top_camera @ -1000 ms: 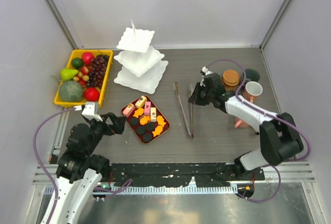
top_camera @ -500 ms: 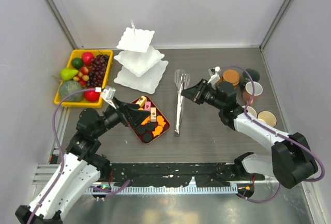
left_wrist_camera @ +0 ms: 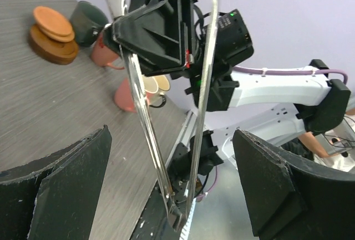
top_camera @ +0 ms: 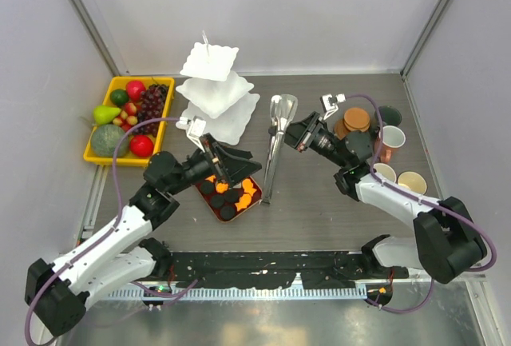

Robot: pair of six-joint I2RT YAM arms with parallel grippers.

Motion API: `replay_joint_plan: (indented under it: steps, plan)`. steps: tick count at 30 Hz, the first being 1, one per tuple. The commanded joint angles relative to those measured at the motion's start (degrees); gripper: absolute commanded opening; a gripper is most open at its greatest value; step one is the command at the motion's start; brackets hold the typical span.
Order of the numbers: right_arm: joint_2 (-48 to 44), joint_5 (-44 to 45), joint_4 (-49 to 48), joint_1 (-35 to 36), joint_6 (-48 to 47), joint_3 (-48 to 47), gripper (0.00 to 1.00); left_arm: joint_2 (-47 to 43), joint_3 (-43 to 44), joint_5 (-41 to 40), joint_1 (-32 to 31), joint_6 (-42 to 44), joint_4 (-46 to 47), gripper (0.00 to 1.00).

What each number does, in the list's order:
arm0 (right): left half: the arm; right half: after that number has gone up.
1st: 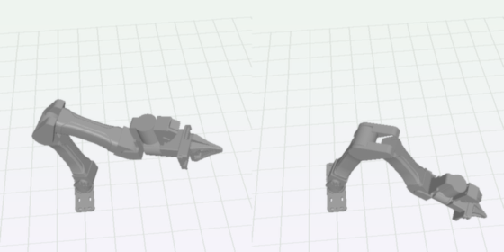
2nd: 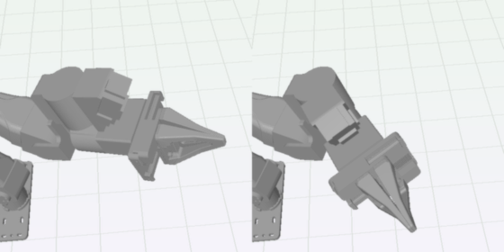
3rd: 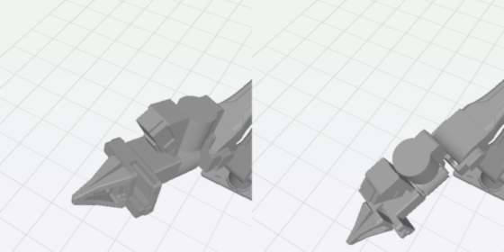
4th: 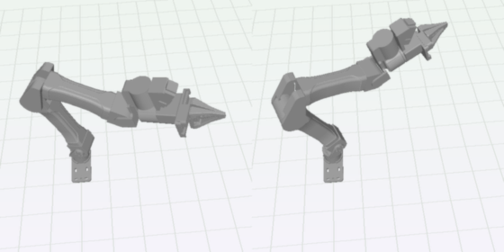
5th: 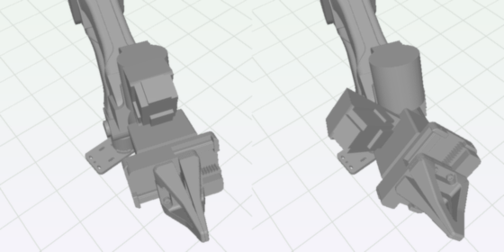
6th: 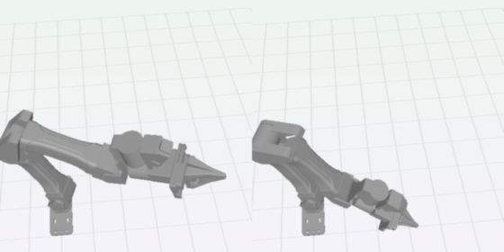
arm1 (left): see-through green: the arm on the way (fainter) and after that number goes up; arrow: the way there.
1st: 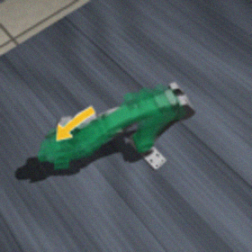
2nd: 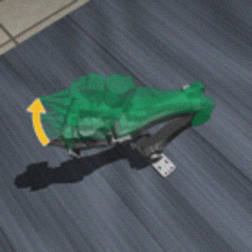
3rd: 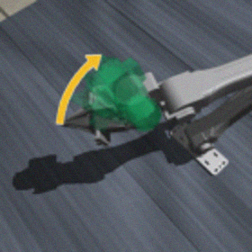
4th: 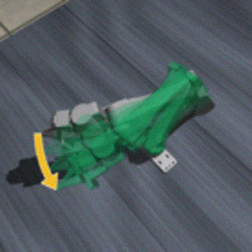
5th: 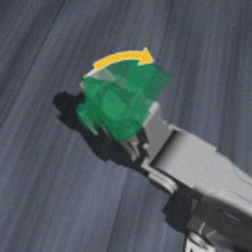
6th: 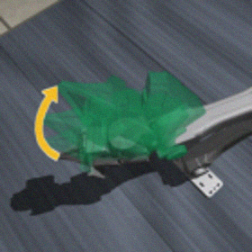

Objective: Serve the afternoon tea

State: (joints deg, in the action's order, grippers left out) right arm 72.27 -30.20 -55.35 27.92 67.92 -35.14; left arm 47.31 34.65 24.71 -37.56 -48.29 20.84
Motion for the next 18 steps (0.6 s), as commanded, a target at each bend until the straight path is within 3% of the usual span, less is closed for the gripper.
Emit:
replay_joint_plan:
  steps: [1,13,18]
  plan:
    - [1.8,-1.8,-11.2,0.5,4.7,-2.4,0.09,3.5,2.4,1.0,-2.1,-5.3,11.4,0.99]
    - [4.6,-2.2,-14.7,1.4,6.1,-2.4,0.07,10.6,3.3,-0.5,-6.0,-8.8,12.6,0.99]
    - [5.8,-2.1,-14.9,1.6,5.9,-2.3,0.06,12.2,4.2,0.1,-7.2,-10.0,12.7,0.91]
